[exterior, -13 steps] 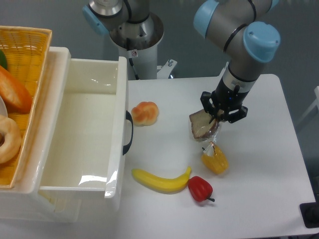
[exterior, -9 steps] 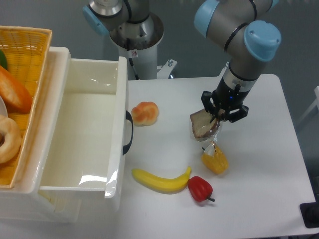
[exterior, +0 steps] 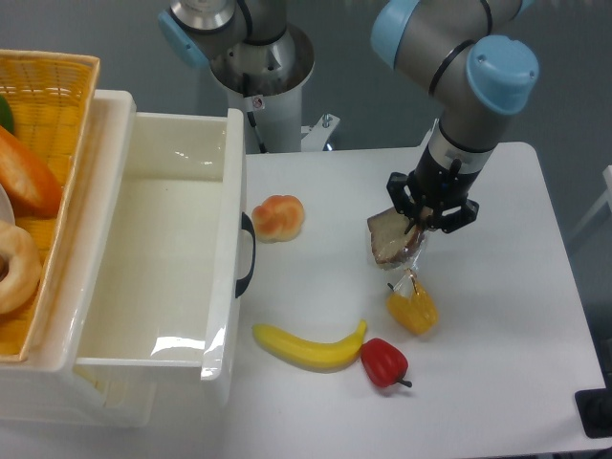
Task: Place the toast in the upper white drawer
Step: 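Hold the bagged toast slice closed in the gripper above the table, then lift the bagged toast up and away from the peppers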
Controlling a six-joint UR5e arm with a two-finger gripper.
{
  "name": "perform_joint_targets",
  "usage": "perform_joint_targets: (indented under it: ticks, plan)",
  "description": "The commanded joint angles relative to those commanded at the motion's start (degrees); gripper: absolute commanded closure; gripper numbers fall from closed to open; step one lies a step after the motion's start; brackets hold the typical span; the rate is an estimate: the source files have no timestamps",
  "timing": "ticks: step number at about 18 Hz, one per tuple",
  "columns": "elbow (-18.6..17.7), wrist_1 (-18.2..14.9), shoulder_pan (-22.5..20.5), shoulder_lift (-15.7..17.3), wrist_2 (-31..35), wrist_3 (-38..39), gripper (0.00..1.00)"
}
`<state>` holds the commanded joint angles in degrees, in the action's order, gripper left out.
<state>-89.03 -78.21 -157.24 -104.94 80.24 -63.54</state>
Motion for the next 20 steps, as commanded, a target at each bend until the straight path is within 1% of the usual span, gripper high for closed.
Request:
perform_joint_targets:
  ticks: [2,3,6,7,8,10,12,14,17,20]
  plan:
    - [1.0,-1.9,0.2,0.6,2.7,0.0,0.86]
    - [1.5,-3.5,0.3,0.7,3.8,0.0,0.86]
    - [3.2,-8.3,0.5,1.2,4.1,0.0,0.87]
    - [3.3,-9.8,0.4,2.6,4.1,0.0,0.86]
    - [3.3,-10.8,0.3,3.6,4.7,-0.1,0.87]
    - [3.4,-12.7,0.5,4.0,7.2,-0.6,0.87]
    - [3.6,-14.9,0.7,5.1,8.5,-1.1,0.87]
    - [3.6,-15.8,0.7,6.4,8.8,-1.1,0.86]
    - [3.6,-18.7,1.1,8.8,9.1,-1.2,0.87]
    - [3.6,-20.9,2.1,11.0,9.0,-1.1,0.87]
